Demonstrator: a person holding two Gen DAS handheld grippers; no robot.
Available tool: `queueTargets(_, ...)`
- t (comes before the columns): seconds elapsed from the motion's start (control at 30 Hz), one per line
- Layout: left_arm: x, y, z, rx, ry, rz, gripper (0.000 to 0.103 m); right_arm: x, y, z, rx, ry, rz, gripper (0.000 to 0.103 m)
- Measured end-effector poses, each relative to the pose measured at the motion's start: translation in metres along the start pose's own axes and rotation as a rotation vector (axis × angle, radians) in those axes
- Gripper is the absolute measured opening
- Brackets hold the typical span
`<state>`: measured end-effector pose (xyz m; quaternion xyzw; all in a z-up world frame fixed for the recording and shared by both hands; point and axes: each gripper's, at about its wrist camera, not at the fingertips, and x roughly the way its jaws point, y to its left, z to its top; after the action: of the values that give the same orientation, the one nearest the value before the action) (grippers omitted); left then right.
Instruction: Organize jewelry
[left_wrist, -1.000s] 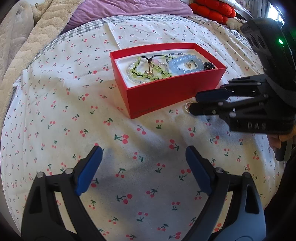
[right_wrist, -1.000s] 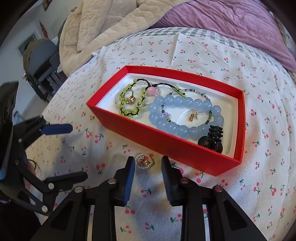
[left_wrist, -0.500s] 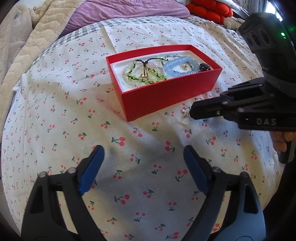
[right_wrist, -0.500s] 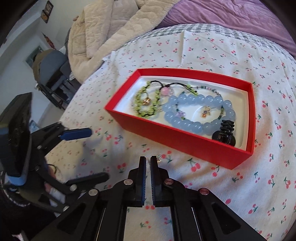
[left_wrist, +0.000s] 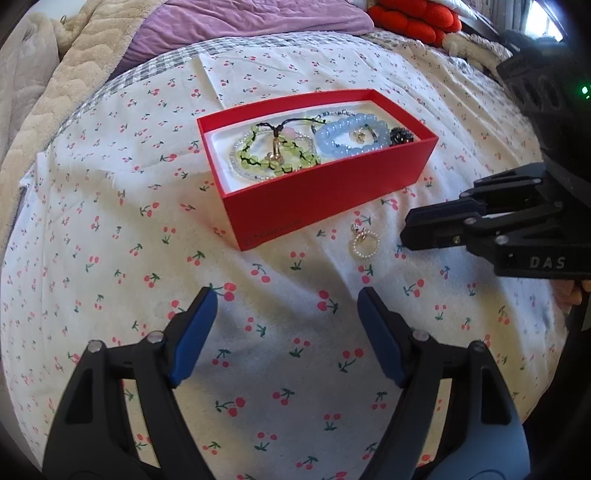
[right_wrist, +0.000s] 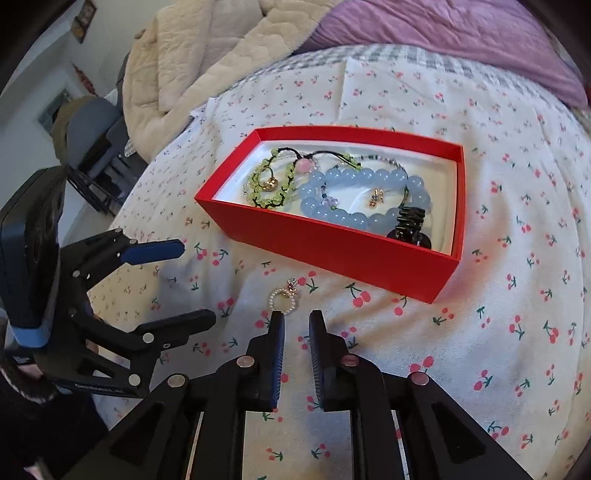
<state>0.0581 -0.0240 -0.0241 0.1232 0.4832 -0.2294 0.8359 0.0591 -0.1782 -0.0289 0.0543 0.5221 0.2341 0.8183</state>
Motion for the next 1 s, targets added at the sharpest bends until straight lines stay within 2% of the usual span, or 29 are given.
queueTargets(0.07,0.0,0.002,0.002,-0.032,-0.006,-0.041,0.061,0.0,-0.003,0.003,0.006,0.004,-0.018,0.017)
queueTargets(0.17,0.003,-0.003,0.008,-0.044,-0.01,-0.137,0.052,-0.001,-0.013,0.005,0.036,0.008,-0.026,0.019)
queueTargets(0.3,0.01,-0.022,0.013,0.026,-0.021,-0.2,0.051,-0.005,-0.022,0.002,0.06,0.013,-0.031,0.019)
queueTargets(0.4,0.023,-0.033,0.016,0.05,-0.004,-0.2,0.051,-0.009,-0.024,-0.001,0.061,0.008,-0.03,0.023)
queueTargets(0.47,0.03,-0.036,0.018,0.054,0.01,-0.189,0.051,-0.012,-0.024,-0.002,0.058,0.007,-0.031,0.03)
queueTargets(0.5,0.035,-0.037,0.019,0.056,0.018,-0.184,0.051,-0.012,-0.024,-0.002,0.058,0.006,-0.03,0.043)
queueTargets(0.53,0.037,-0.037,0.019,0.056,0.021,-0.183,0.051,-0.013,-0.024,-0.002,0.059,0.003,-0.03,0.064)
queueTargets(0.57,0.038,-0.038,0.018,0.056,0.021,-0.182,0.051,-0.014,-0.023,-0.001,0.061,-0.011,-0.032,0.07)
queueTargets(0.63,0.04,-0.04,0.019,0.059,0.015,-0.178,0.05,-0.019,-0.022,0.0,0.056,-0.037,-0.028,0.072)
queueTargets(0.73,0.043,-0.042,0.02,0.064,0.016,-0.148,0.022,-0.022,-0.022,0.003,0.055,-0.041,-0.027,0.072)
queueTargets(0.83,0.043,-0.042,0.02,0.069,0.023,-0.156,0.01,-0.021,-0.025,0.005,0.066,-0.035,-0.032,0.072)
queueTargets(0.93,0.042,-0.042,0.016,0.083,0.027,-0.16,0.003,-0.017,-0.028,0.006,0.071,-0.025,-0.042,0.072)
queueTargets(1.0,0.039,-0.041,0.013,0.082,0.024,-0.159,0.003,-0.015,-0.028,0.006,0.068,-0.02,-0.05,0.072)
